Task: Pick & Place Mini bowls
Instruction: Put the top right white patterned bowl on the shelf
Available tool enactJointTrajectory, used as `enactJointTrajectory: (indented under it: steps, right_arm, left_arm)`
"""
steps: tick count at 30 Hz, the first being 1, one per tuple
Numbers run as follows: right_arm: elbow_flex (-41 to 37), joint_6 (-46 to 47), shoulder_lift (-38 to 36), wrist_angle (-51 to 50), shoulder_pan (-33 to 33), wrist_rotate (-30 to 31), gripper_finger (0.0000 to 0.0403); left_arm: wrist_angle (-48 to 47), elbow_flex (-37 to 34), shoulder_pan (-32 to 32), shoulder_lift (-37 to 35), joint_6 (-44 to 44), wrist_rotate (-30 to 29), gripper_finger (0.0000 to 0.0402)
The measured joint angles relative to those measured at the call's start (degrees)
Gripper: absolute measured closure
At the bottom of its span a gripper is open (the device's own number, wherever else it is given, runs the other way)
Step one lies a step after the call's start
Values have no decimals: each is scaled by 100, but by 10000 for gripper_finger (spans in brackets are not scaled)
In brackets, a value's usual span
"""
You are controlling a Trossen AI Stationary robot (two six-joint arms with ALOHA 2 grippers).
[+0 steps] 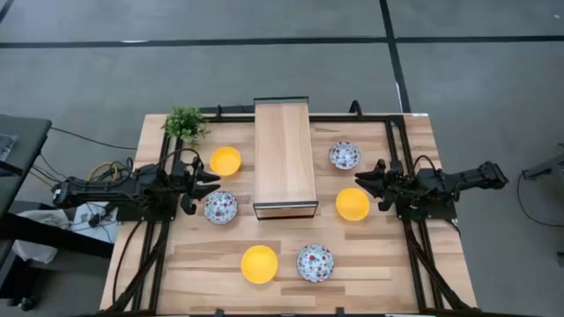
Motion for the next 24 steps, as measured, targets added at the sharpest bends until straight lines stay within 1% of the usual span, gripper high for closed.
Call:
enactJointTrajectory:
  steps: [5,7,10,13,17,20,22,24]
  right_arm:
    - [28,-1,0,-14,0,19,296]
    - [150,-6,0,-28,0,112,296]
    - [498,-50,0,-127,0,372,296]
    - [1030,-336,26,-488,0,484,296]
    - [1869,-446,348,-1266,0,697,296]
    - [2510,-396,818,-1951,0,879,296]
    - [2906,-153,1230,-2544,0,1054,296]
    - [3303,277,1689,-3234,0,1227,296]
  left_arm:
    - [7,200,10,-2,21,0,270]
    - [-1,246,18,-2,170,0,270]
    - [-4,274,18,-2,367,-2,270]
    - [-44,274,18,0,363,-20,270]
    - [-42,274,20,0,363,-22,270]
    - [-42,274,20,0,363,-22,270]
    - [-42,277,20,0,363,-22,270]
    - [-43,277,20,0,363,-22,270]
